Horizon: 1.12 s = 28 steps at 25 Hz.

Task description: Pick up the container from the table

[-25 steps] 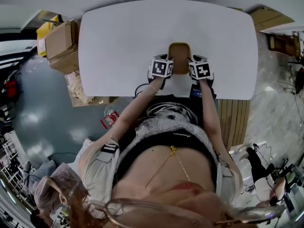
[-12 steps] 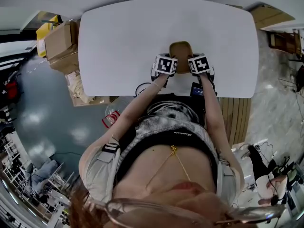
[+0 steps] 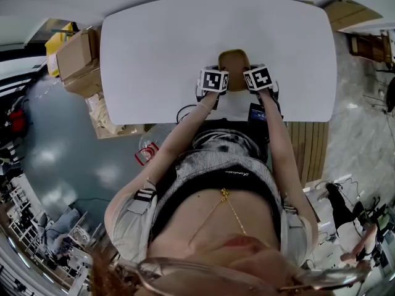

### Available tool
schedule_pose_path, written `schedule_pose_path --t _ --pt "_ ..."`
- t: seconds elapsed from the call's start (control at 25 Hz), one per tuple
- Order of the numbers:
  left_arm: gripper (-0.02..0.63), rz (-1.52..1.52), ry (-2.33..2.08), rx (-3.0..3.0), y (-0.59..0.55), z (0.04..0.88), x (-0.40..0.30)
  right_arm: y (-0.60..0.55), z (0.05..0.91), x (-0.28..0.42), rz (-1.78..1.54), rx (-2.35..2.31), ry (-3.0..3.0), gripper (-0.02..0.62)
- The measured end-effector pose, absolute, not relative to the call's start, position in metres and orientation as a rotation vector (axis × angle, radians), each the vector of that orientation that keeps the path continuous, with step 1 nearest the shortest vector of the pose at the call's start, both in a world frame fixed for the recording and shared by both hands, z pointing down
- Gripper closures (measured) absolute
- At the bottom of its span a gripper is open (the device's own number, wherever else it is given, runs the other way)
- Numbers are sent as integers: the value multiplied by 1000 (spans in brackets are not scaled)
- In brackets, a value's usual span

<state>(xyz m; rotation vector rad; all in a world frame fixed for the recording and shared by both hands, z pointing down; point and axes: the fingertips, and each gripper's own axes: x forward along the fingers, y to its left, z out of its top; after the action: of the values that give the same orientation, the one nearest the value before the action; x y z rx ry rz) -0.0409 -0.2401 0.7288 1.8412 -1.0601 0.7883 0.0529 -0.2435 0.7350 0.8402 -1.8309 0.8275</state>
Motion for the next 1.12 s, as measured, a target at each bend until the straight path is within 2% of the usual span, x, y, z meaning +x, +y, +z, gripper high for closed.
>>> schedule_pose_path --t 1.12 --pt "537 769 -1085 1793 -239 732 -45 -244 734 50 908 900 -1837 540"
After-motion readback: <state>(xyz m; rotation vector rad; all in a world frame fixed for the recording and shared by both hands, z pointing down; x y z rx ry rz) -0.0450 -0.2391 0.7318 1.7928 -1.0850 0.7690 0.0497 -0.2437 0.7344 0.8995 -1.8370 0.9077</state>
